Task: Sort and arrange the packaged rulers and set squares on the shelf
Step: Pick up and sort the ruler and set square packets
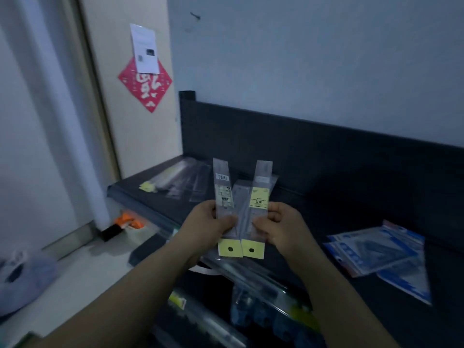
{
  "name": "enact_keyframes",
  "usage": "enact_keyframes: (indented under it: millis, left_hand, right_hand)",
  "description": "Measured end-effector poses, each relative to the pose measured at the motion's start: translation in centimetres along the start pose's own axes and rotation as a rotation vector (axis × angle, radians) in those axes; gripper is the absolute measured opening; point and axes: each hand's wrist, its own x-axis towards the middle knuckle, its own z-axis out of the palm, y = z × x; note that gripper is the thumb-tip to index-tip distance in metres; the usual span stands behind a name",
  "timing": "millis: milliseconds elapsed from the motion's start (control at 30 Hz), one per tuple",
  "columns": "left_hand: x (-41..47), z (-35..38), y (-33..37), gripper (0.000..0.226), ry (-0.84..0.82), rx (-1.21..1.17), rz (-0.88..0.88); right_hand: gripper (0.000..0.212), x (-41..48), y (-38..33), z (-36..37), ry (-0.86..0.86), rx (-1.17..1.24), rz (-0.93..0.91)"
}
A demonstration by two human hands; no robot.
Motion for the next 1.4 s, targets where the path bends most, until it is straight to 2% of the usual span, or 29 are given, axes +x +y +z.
enact_keyframes:
  millis: [233, 367, 567, 700, 767, 967, 1067, 1200, 1400]
  left_hand:
    - [3.0, -6.9, -1.3, 0.016, 0.116, 0.072, -0.009]
    - [6.0, -9.8, -1.4, 0.017, 0.159, 0.202, -0.007]
    - [11.8, -12.5, -1.2, 0.014, 0.173, 0.163, -0.033]
    - [16.0, -13.8, -1.4, 0.016, 0.175, 0.233, -0.014]
    - [17.8, -14.3, -1.7, 0.021, 0.174, 0.303, 0.004]
    - [21.5, -15.4, -3.1, 0.028, 0.129, 0.511, 0.007]
    - [22.3, -15.9, -3.6, 0.036, 0.078, 0.760, 0.022]
    - [22.5, -17.1, -4.1, 0.040, 0.081, 1.061, 0.149]
    - [21.4, -18.1, -3.3, 0.037, 0.062, 1.177, 0.388]
  right_hand:
    - [0.015, 4.5, -0.5, 7.0, -0.111, -0.011, 0.015]
    - [0.014, 9.0, -0.4, 10.2, -0.124, -0.033, 0.045]
    - [0.014, 15.9, -0.3, 13.0, -0.152, -0.067, 0.017]
    - [0.020, 19.8, -0.2, 14.3, -0.127, -0.097, 0.029]
    - [0.015, 21.1, -0.2, 14.8, -0.119, -0.123, 0.028]
    - [0.010, 23.1, 1.1, 16.2, -0.049, -0.364, 0.017]
    - [0.011, 22.8, 1.3, 16.2, -0.054, -0.654, -0.022]
    - [0.015, 22.0, 0.8, 15.9, -0.025, -0.976, -0.046]
    - [0.028, 20.4, -0.6, 15.4, 0.046, -1.078, -0.116]
